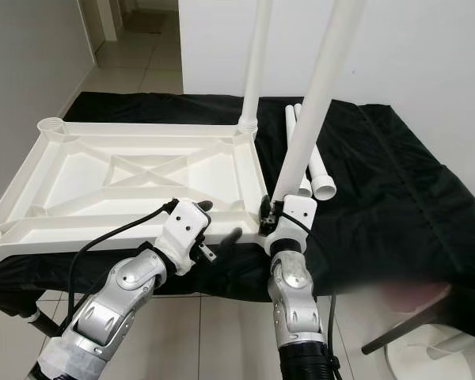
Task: Building children table
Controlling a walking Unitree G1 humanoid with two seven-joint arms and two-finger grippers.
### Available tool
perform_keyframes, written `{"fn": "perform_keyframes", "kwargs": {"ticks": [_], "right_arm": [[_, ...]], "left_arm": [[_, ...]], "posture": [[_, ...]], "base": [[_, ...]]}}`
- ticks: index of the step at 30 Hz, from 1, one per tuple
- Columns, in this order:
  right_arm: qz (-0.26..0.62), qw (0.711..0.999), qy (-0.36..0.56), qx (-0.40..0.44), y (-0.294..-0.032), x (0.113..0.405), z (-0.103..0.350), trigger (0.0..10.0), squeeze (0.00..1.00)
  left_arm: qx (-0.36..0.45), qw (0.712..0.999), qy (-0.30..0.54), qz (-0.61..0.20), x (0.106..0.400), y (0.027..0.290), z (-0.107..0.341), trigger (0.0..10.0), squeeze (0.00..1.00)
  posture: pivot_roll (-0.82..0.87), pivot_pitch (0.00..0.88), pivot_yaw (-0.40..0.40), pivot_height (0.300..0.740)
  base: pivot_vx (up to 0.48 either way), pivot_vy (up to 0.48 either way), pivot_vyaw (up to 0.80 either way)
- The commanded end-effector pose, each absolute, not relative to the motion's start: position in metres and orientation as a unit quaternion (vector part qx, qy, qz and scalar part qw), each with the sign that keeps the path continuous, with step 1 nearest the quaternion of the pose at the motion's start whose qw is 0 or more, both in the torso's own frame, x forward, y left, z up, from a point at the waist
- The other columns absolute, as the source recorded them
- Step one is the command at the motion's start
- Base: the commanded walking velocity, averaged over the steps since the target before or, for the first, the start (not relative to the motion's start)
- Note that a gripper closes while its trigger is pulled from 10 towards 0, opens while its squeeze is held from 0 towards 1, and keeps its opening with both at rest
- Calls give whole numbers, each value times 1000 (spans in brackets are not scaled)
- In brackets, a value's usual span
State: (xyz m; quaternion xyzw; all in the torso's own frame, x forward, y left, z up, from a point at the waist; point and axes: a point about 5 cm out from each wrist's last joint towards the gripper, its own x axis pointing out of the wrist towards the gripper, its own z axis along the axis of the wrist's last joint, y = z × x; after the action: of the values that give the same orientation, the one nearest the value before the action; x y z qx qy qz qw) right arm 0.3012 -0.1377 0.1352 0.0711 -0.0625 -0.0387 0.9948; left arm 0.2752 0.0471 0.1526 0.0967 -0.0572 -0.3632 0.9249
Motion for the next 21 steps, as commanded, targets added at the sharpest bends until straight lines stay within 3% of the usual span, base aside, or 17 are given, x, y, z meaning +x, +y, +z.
{"fn": "perform_keyframes", "kwargs": {"ticks": [1,5,6,7,8,9,10,21], "right_arm": [[-34,995,-71,67,-144,301,139,10000,1000],[-4,995,-71,65,-147,302,139,10000,1000],[19,996,-71,59,-147,302,139,10000,925],[19,996,-71,59,-147,302,139,10000,925],[37,996,-72,49,-148,301,139,10000,576],[37,996,-72,49,-148,301,139,10000,576],[57,995,-70,43,-149,301,139,10000,0],[230,971,-69,-3,-159,307,144,10000,0]], "left_arm": [[101,925,-61,-362,279,48,155,10000,0],[104,925,-63,-361,281,49,156,10000,0],[103,925,-63,-360,282,49,157,10000,0],[103,925,-63,-360,282,49,157,10000,0],[101,926,-63,-359,283,48,157,10000,0],[101,926,-63,-359,283,48,157,10000,0],[100,926,-63,-359,282,48,157,10000,0],[97,927,-62,-358,281,47,156,10000,0]], "posture": [[16,12,-24,740],[14,13,-24,740],[5,18,-26,740],[5,18,-26,740],[5,18,-26,740],[5,18,-26,740],[3,20,-27,740],[11,19,-38,740]], "base": [[0,0,0],[0,0,0],[0,0,0],[0,0,0],[0,0,0],[0,0,0],[0,0,0],[0,0,0]]}}
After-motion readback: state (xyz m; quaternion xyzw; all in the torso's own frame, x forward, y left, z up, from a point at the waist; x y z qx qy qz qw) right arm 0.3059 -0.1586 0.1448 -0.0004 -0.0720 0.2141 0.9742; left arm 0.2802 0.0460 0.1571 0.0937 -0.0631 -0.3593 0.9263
